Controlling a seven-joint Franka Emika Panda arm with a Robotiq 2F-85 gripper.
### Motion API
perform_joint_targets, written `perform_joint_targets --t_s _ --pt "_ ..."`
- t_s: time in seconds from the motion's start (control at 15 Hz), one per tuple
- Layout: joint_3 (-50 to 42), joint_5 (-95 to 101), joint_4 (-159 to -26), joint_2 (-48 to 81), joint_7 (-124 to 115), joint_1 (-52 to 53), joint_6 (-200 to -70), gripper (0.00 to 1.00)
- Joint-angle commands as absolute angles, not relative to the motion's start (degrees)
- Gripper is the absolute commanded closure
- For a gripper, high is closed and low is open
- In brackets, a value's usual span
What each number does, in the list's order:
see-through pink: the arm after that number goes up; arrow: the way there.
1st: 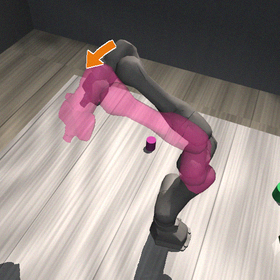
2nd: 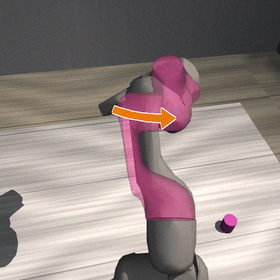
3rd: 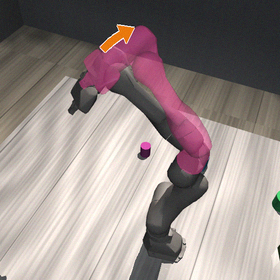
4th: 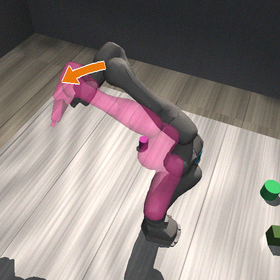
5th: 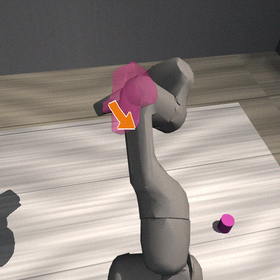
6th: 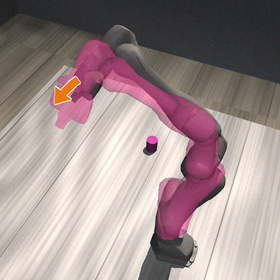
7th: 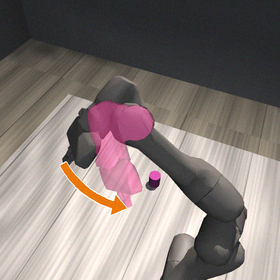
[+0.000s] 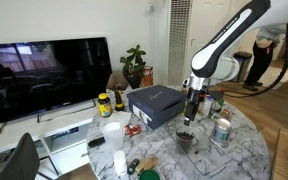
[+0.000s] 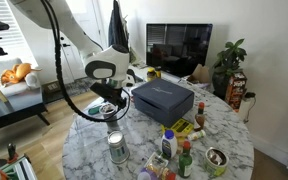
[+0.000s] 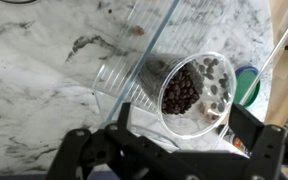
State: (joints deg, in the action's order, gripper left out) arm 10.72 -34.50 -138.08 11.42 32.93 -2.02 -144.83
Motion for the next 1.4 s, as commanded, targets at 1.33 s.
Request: perform_joint_targets --t_s 1.33 --pt "-8.35 -34.83 -143.63 -0.13 17.32 -8.5 -124.48 0.0"
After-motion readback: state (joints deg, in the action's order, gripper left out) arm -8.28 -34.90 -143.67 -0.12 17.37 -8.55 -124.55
